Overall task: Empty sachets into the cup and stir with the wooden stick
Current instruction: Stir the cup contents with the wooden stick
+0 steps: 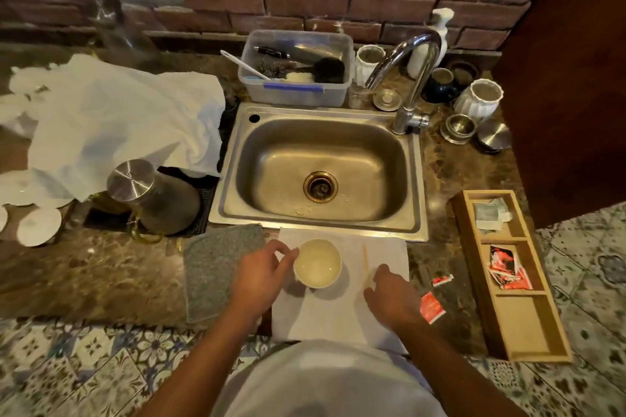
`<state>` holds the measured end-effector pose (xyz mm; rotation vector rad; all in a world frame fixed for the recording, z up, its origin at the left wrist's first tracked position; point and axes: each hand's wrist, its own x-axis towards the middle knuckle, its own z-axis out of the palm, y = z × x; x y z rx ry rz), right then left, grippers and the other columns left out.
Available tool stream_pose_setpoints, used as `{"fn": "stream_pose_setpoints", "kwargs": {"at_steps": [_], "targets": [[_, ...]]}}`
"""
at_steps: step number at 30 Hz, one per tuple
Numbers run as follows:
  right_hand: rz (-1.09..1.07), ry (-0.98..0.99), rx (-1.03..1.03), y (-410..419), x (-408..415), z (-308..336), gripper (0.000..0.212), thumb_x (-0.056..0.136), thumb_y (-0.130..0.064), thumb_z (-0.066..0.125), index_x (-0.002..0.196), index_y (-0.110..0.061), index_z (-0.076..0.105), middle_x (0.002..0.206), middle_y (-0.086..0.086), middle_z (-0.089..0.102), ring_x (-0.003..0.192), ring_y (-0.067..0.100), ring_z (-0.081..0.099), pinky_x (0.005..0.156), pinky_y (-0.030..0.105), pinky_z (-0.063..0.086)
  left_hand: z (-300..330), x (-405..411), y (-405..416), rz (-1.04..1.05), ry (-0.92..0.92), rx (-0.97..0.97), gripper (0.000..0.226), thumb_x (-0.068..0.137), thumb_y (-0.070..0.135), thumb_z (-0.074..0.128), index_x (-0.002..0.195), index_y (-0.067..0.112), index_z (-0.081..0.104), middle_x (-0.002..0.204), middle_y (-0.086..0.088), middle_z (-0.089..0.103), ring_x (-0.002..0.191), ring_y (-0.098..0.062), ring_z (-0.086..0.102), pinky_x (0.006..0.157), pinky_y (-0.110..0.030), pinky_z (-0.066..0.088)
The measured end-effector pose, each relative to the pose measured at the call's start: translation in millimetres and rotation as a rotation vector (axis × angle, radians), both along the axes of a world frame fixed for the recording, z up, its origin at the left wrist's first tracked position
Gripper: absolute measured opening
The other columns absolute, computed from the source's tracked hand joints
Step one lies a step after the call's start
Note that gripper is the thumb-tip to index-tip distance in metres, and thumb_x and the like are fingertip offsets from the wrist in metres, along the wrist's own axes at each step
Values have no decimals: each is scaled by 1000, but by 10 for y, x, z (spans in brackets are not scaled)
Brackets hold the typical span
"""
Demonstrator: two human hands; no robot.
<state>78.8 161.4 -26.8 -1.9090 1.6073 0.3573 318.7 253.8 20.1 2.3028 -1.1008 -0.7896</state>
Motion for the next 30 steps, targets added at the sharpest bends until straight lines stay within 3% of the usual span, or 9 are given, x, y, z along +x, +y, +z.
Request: {"fn": "stream_pose_setpoints", "kwargs": {"at_steps": [4,8,13,17,21,24,27,29,30], "targets": [[36,46,-2,13,81,11,35,92,-44,58,117,-22,50,106,-2,66,95,20,68,76,30,54,-77,30,11,-61,-8,-16,33,95,53,53,79,26,64,59,5,62,59,-15,62,60,-37,53],[31,94,-30,67,125,-1,31,92,-46,58,113,-24,57,107,-4,69,95,18,68,79,30,55,-62,-2,-20,-129,35,-49,32,99,42,52,76,21,59,58,8,55,56,-11,55,55,-35,43],[-6,119,-42,160,181,-20,29,94,-47,57,112,-24,59,108,-5,70,96,16,69,84,29,56,-176,70,-11,-141,84,-88,36,100,42,49,72,20,56,61,3,60,58,-18,60,58,-42,48],[-34,126,-31,157,227,1,27,96,-43,56,112,-22,62,109,-3,70,97,17,69,81,27,53,-184,91,-11,-135,129,-80,38,100,42,49,68,23,54,59,3,60,57,-14,59,57,-35,45],[-76,93,-7,149,185,8,33,94,-49,56,111,-23,65,108,-3,71,96,16,67,86,29,56,-83,48,-8,-91,353,-61,42,102,37,51,73,8,61,58,-12,69,43,-9,57,51,-25,48],[-94,74,0,127,129,41,29,93,-45,56,105,-21,66,101,-3,72,88,14,67,82,29,58,-40,31,12,-33,504,-70,42,102,34,52,80,0,62,64,-18,71,45,-12,59,49,-23,49],[-198,-81,-3,93,103,150,13,95,-31,59,94,-18,62,80,-1,74,63,14,72,69,34,64,-54,35,20,-18,535,-72,43,102,36,52,80,0,62,63,-17,71,47,-16,61,50,-26,50],[-315,-289,1,84,105,291,4,96,-21,62,99,-20,60,73,2,75,55,17,73,62,36,65,-69,47,21,-19,539,-71,43,102,36,52,79,2,62,62,-15,71,49,-20,63,50,-30,52],[-349,-387,-23,83,120,378,12,96,-17,63,106,-22,59,73,3,75,57,18,73,60,35,64,-79,54,19,-23,544,-70,43,102,37,52,79,2,62,62,-15,71,50,-25,64,51,-33,52]]}}
